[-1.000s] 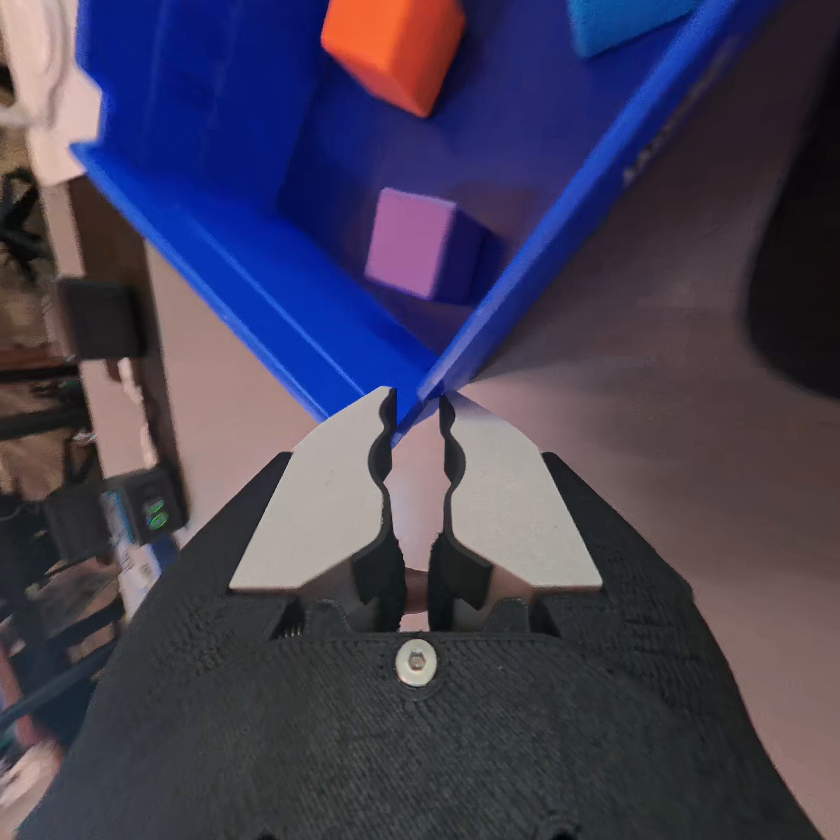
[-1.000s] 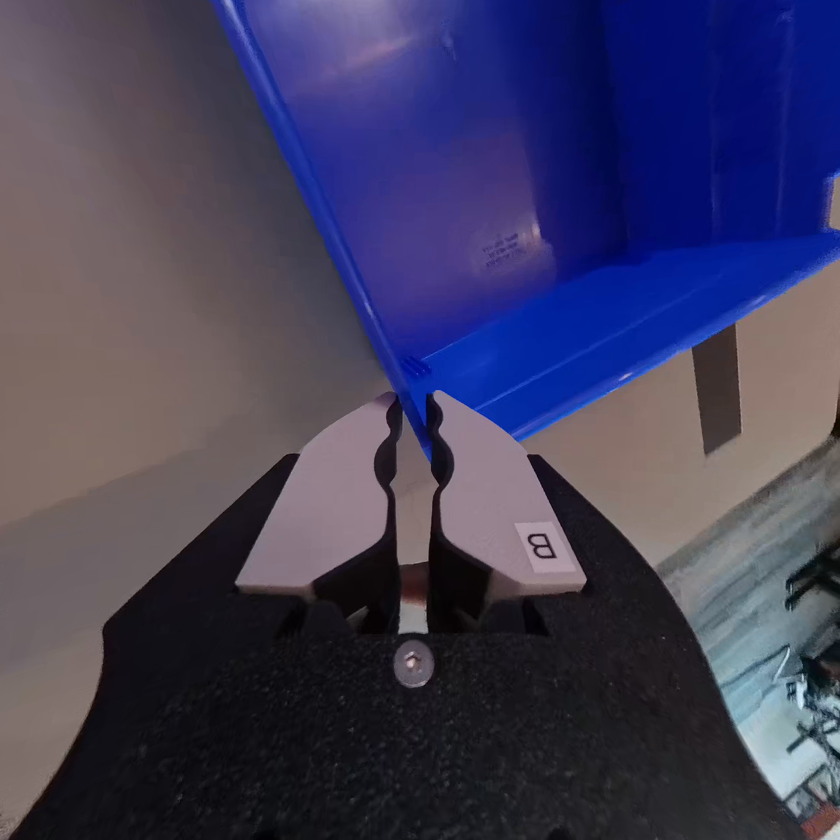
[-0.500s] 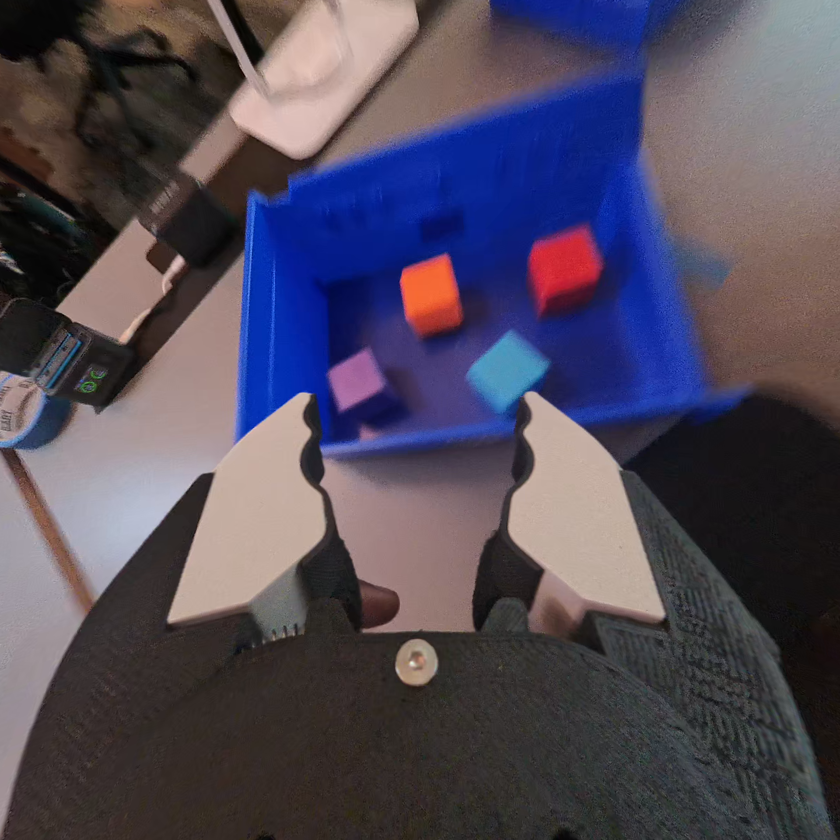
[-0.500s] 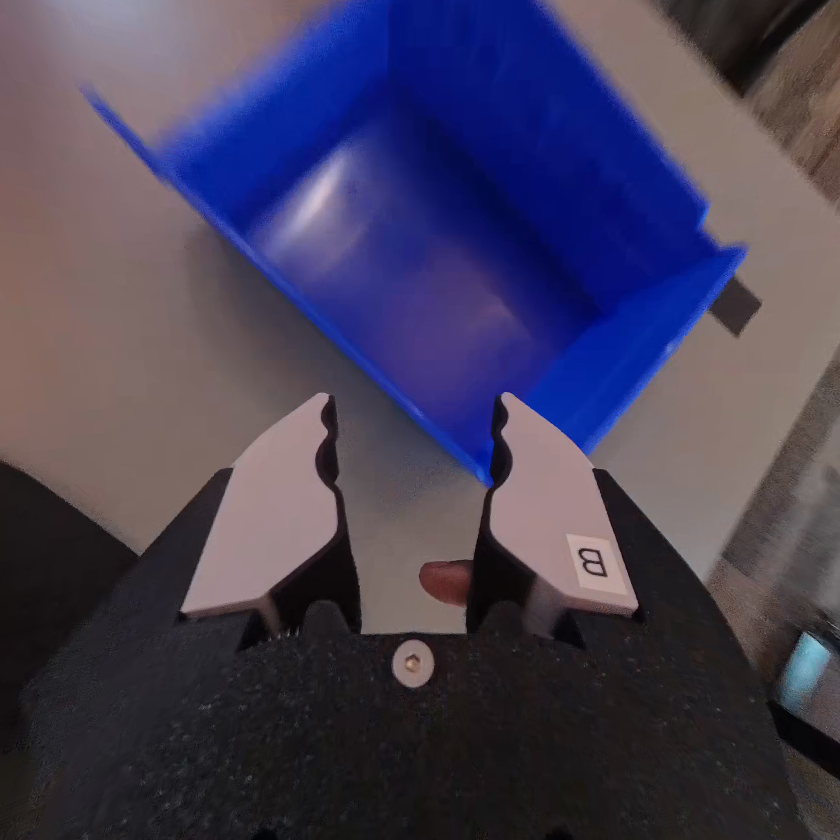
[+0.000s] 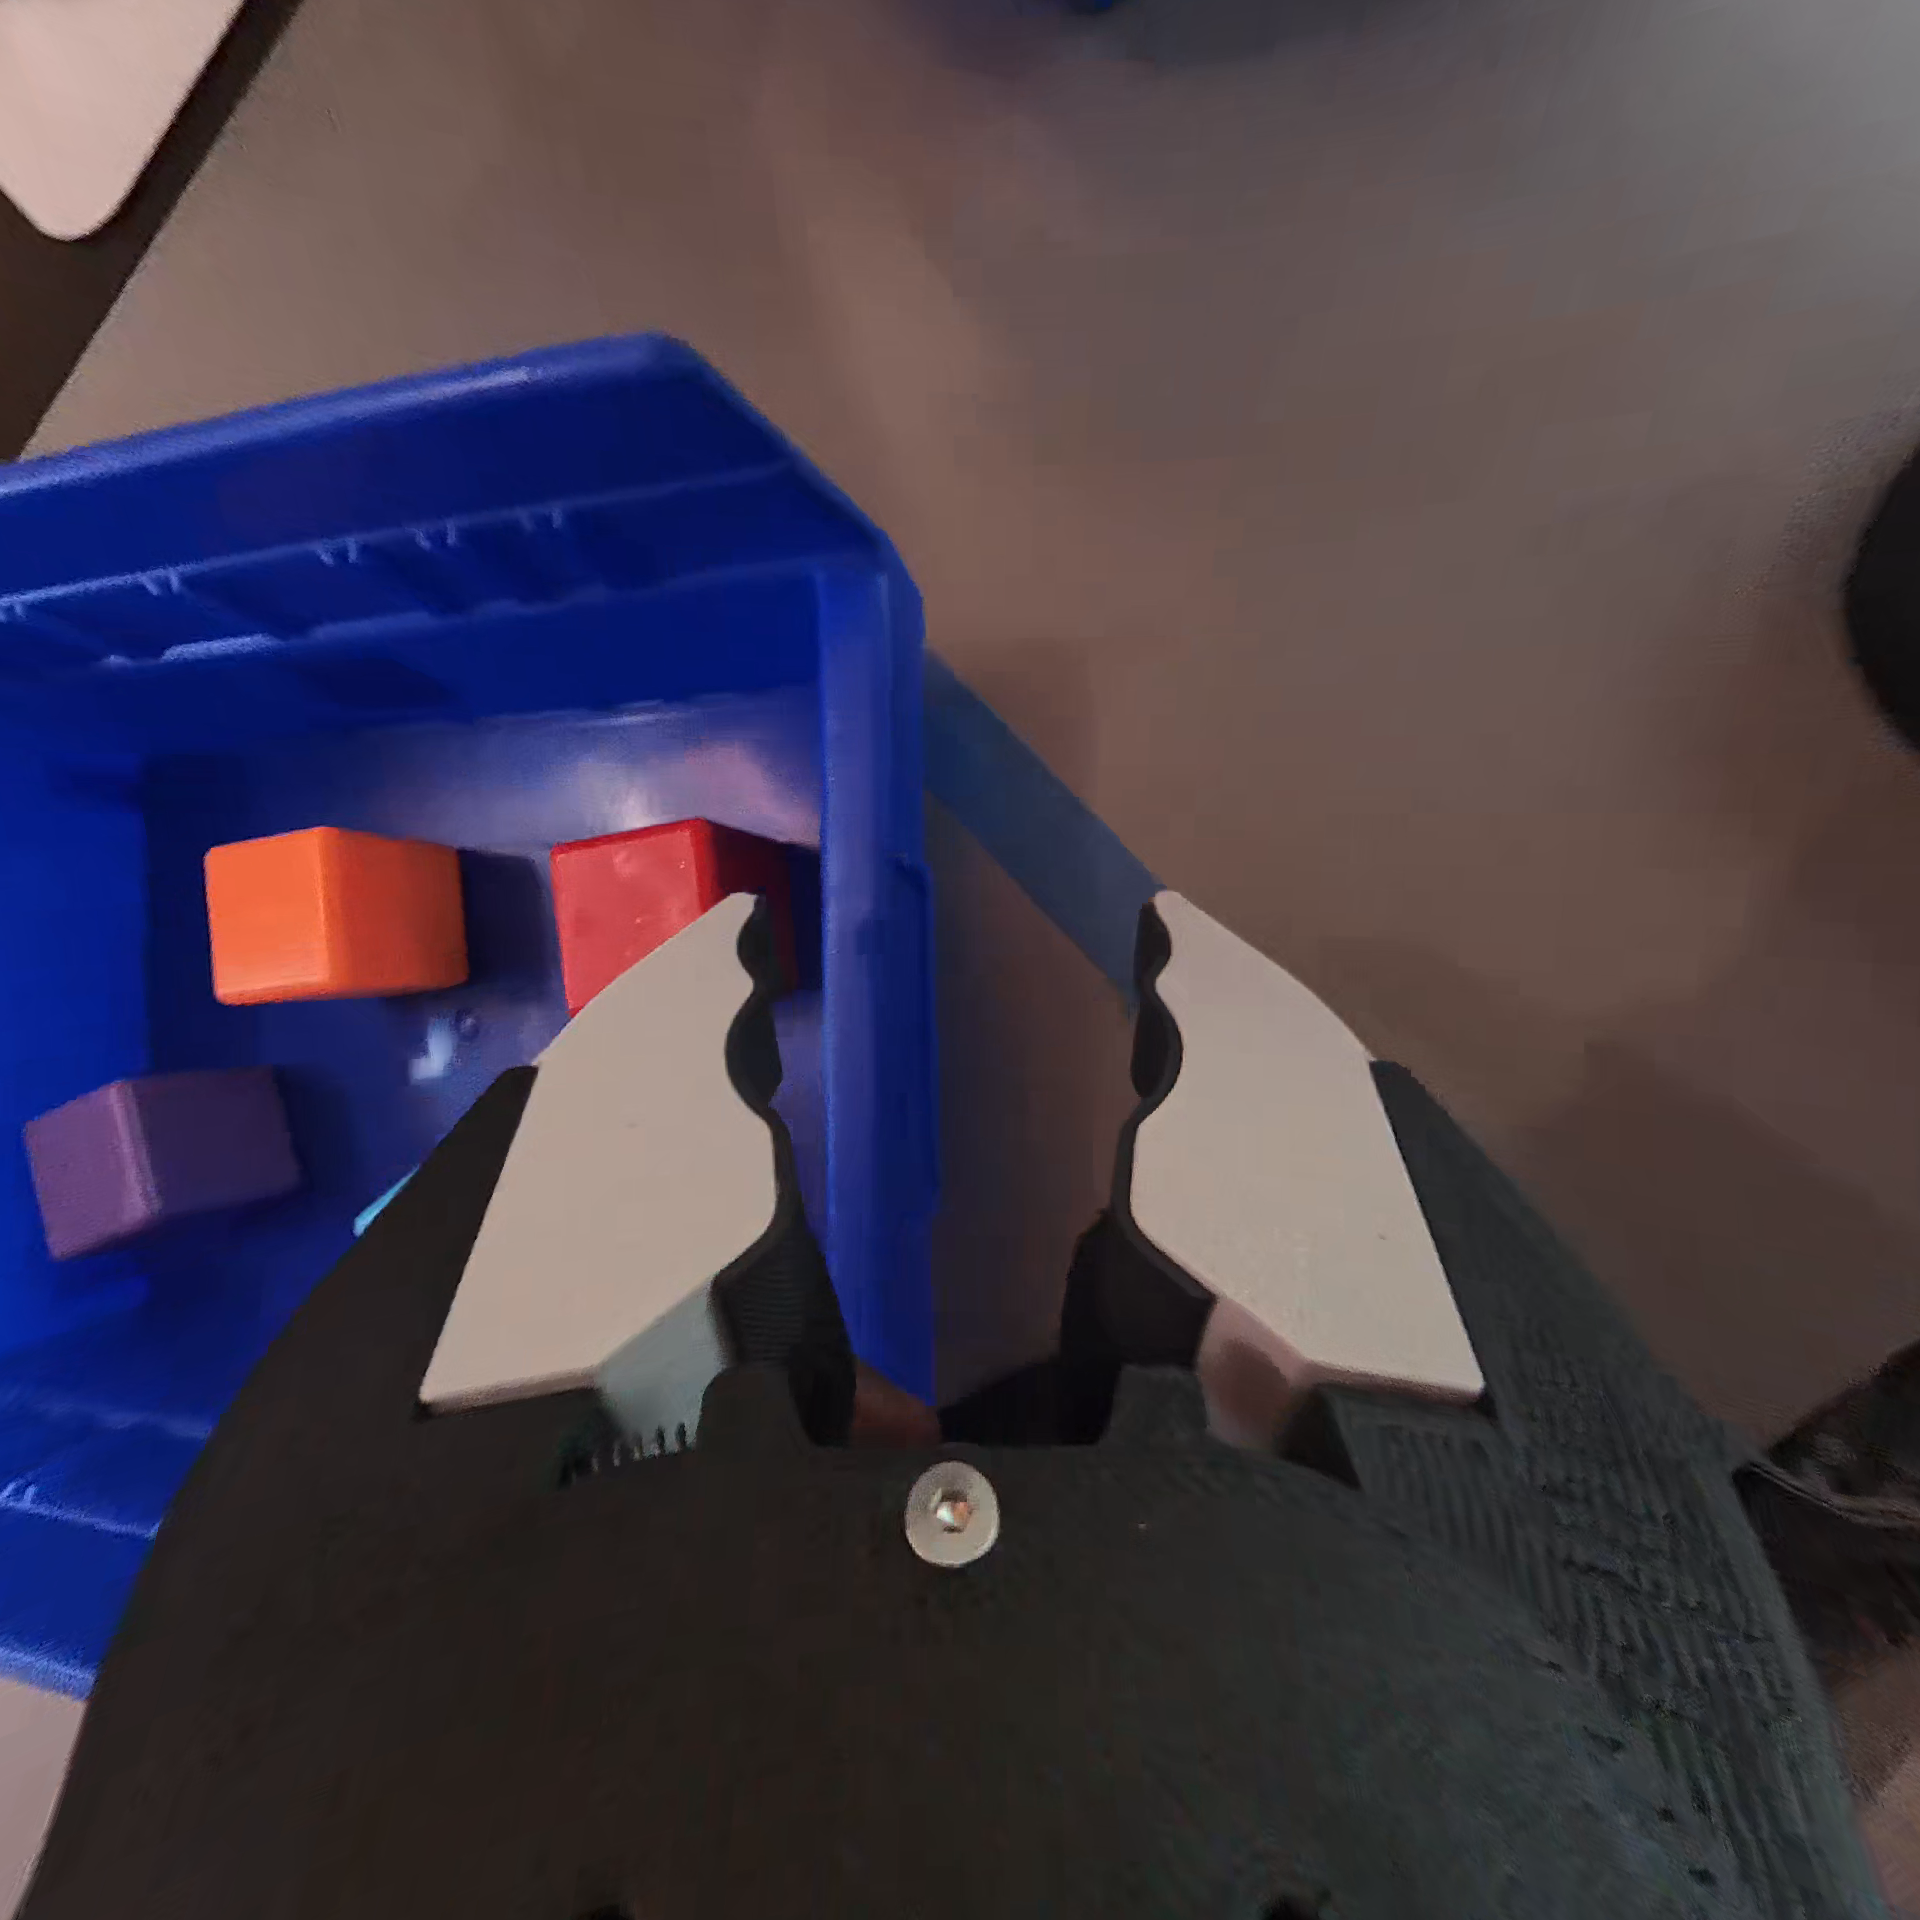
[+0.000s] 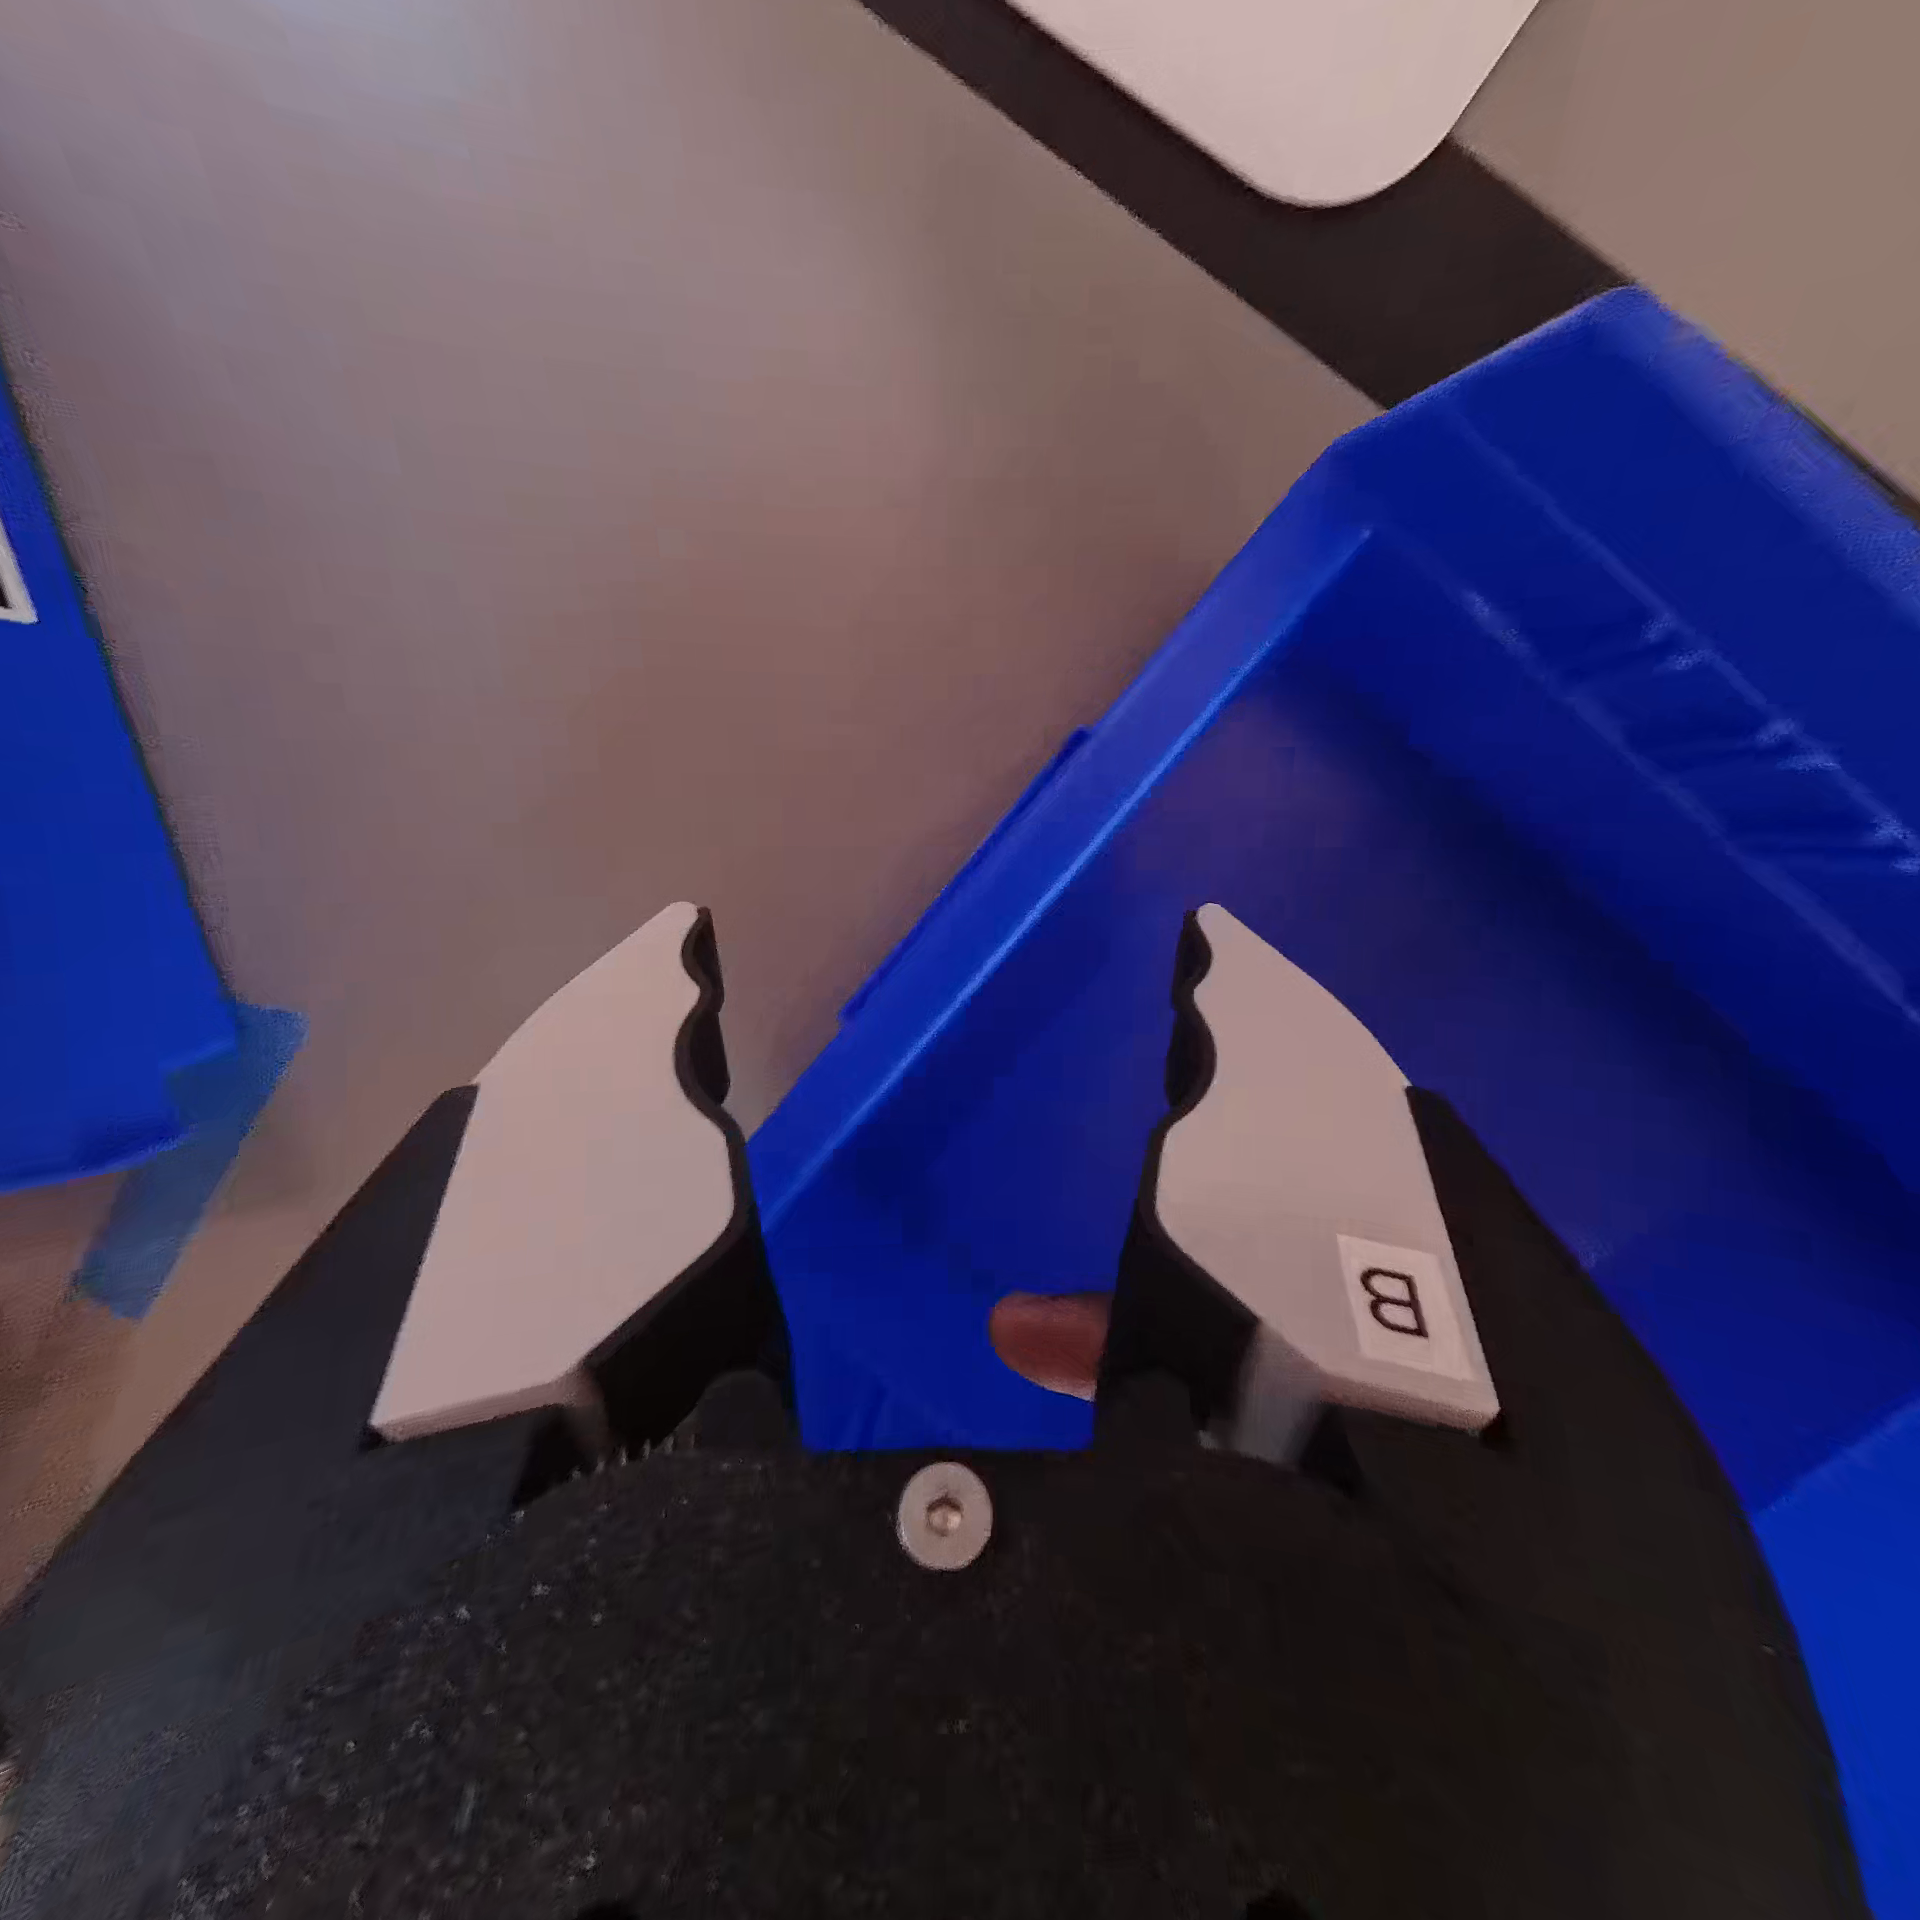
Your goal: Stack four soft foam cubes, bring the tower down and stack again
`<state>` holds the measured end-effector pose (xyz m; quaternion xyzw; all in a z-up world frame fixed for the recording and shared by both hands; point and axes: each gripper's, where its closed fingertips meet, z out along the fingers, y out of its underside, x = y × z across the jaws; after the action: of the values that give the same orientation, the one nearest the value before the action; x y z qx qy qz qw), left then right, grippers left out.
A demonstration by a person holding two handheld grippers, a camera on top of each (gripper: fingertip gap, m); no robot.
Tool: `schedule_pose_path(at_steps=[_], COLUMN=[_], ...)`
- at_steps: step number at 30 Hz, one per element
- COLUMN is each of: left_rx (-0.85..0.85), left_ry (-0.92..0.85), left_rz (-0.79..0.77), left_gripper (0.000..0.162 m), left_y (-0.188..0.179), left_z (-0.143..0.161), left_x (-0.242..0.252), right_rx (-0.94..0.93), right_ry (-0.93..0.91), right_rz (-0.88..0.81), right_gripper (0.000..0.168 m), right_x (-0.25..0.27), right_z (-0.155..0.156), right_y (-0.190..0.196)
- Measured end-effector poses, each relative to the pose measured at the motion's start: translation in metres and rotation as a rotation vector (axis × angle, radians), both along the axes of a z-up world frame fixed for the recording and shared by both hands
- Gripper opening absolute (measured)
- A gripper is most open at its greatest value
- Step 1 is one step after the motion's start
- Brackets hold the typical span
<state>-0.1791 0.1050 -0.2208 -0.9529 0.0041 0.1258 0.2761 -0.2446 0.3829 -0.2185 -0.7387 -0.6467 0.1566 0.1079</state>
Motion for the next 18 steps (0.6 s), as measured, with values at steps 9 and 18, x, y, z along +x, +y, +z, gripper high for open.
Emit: schedule_pose_path(at_steps=[9, 18], left_rx=[-0.264, -0.281], left_ry=[0.092, 0.047], left_rz=[0.023, -0.046], left_gripper=[0.034, 0.026], left_y=[-0.017, -0.045], left_z=[-0.037, -0.042], left_x=[-0.025, -0.046], right_rx=[0.066, 0.145], right_ry=[-0.298, -0.365], right_rz=[0.070, 0.290], right_gripper=[0.055, 0.044], right_x=[0.014, 0.063], right_z=[-0.048, -0.048], right_y=[-0.002, -0.031])
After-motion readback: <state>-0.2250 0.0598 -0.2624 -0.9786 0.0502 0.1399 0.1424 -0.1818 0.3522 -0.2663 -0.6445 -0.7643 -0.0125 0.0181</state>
